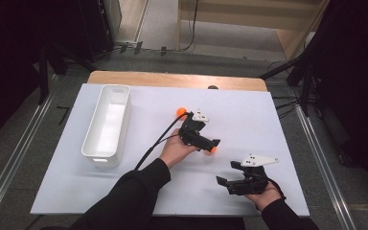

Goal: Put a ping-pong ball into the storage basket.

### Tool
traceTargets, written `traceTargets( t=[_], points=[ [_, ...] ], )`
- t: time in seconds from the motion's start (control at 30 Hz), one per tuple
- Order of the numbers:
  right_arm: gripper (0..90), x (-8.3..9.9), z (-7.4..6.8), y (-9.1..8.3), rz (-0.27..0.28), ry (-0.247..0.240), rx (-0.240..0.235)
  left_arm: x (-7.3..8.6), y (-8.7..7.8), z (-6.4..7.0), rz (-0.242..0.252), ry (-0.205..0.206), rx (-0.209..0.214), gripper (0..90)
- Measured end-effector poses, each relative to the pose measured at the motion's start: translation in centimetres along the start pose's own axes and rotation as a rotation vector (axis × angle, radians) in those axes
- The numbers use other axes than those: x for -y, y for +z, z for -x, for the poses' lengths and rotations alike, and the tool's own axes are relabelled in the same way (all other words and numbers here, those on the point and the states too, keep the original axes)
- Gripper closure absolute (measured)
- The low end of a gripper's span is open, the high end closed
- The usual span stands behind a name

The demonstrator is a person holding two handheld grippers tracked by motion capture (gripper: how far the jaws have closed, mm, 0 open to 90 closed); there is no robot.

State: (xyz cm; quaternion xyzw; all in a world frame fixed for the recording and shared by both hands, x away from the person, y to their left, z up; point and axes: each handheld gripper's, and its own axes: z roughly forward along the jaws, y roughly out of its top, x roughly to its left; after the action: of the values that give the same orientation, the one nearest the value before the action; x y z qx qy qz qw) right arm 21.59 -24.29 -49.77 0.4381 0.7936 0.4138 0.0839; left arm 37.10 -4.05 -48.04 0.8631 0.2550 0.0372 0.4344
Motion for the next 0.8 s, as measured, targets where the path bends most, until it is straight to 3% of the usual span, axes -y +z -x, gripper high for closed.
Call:
traceTargets(
  t=[0.3,0.6,0.8],
  points=[
    [14.1,0.0,0.0,0.0,-0.001,0.002,-0.001,0.7,0.5,0.3,-0.019,0.017,-0.006,6.7],
    [14.1,0.0,0.0,0.0,-0.003,-0.003,0.0,1.7,1.0,0.4,-0.027,0.007,-0.001,6.7],
    [14.1,0.0,0.0,0.0,-0.005,-0.004,0.001,2.2,1.5,0.7,-0.05,0.028,-0.004,6.7]
  ],
)
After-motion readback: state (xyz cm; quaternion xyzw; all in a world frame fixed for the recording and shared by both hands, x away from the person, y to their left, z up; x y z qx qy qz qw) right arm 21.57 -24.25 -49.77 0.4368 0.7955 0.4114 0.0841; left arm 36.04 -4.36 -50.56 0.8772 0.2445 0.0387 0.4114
